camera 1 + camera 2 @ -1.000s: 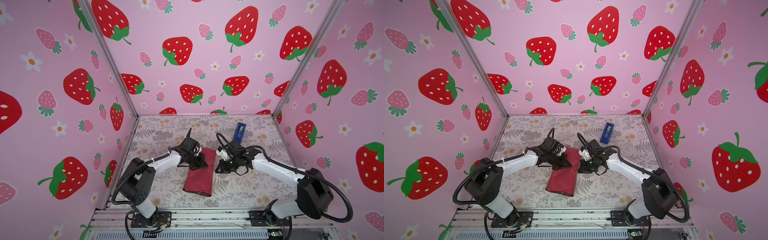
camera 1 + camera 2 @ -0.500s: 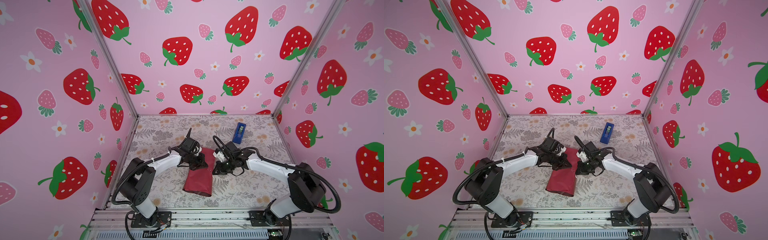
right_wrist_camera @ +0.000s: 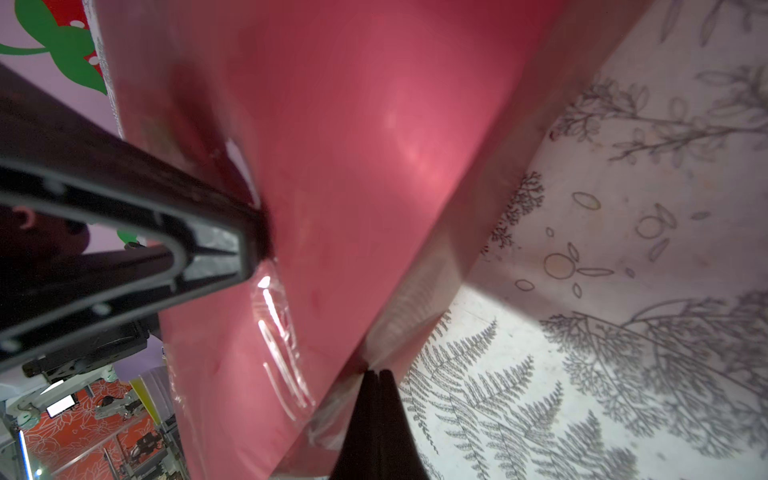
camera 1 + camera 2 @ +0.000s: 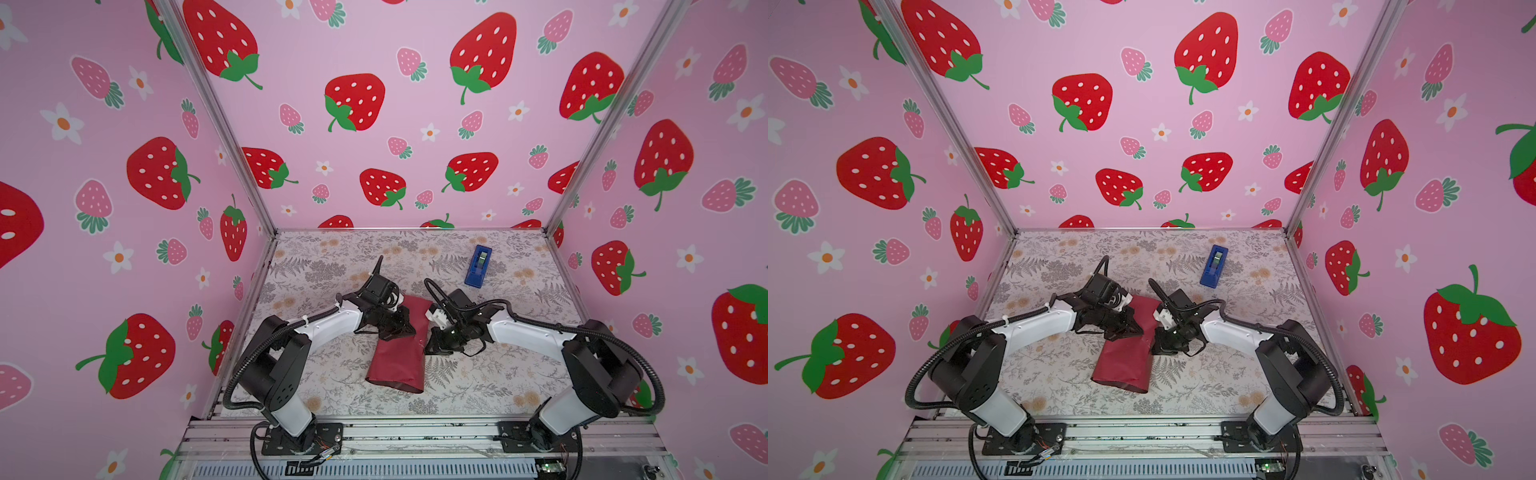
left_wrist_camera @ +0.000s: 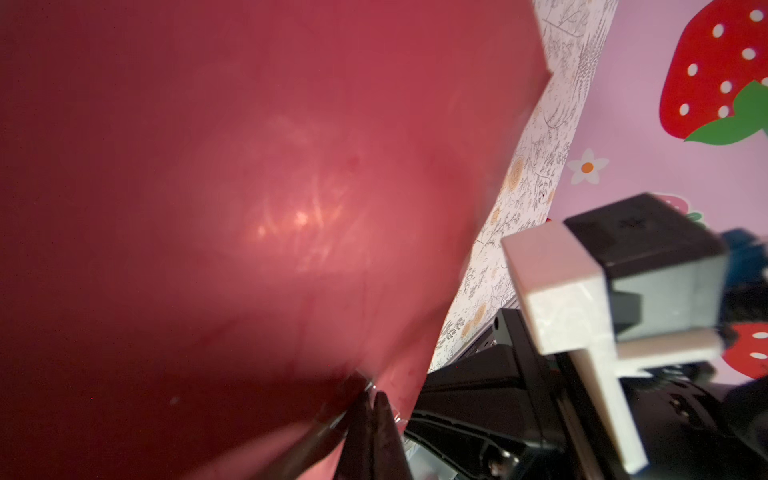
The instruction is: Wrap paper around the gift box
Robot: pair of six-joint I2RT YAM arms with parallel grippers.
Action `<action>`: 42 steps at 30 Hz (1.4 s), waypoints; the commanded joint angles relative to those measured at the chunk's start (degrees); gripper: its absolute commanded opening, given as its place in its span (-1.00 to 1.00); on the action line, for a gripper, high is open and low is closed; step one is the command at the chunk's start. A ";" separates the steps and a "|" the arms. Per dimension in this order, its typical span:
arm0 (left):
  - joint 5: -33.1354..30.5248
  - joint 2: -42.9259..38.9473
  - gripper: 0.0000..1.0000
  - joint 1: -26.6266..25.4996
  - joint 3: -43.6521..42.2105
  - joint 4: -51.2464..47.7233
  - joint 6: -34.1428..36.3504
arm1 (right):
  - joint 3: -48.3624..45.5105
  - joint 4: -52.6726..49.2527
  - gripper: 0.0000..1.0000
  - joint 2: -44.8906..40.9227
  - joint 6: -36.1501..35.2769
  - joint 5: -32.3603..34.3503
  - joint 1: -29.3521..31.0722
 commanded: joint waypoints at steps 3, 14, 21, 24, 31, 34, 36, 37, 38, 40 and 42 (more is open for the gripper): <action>-5.84 2.21 -1.00 -0.08 -3.01 -8.14 0.29 | -0.76 -2.05 -1.00 -3.71 2.54 4.77 0.61; -6.22 1.19 -1.00 0.23 -3.23 -8.95 0.49 | -1.81 -0.40 -0.51 -13.72 12.20 7.65 0.39; -6.18 1.39 -1.00 0.21 -3.01 -8.95 0.58 | -5.28 8.24 -0.22 -12.29 19.37 4.53 0.78; -6.14 1.43 -1.00 0.24 -2.88 -9.12 0.64 | -5.39 10.02 -0.23 -9.97 20.68 3.13 1.05; -5.96 1.53 -1.00 0.24 -3.09 -8.95 0.73 | -4.78 12.57 -0.32 -5.88 21.45 2.42 2.58; -5.98 1.44 -1.00 0.28 -3.25 -8.95 0.82 | -4.94 12.78 -0.45 -4.96 21.45 2.52 2.86; -5.96 1.43 -1.00 0.33 -3.28 -8.95 0.78 | -5.16 12.88 -0.54 -4.68 21.47 2.61 2.95; -5.91 1.43 -1.00 0.36 -3.36 -8.95 0.81 | -5.28 12.95 -0.59 -4.49 21.45 2.66 3.00; -5.96 1.52 -1.00 0.43 -3.36 -8.95 0.87 | -5.42 13.04 -0.64 -4.39 21.45 2.71 3.06; -5.96 1.52 -1.00 0.39 -3.58 -8.74 0.81 | -5.73 13.01 -0.74 -4.31 21.45 2.97 3.02; -5.89 1.61 -1.00 0.39 -3.80 -8.52 0.73 | -6.00 12.97 -0.83 -4.16 21.45 3.21 3.03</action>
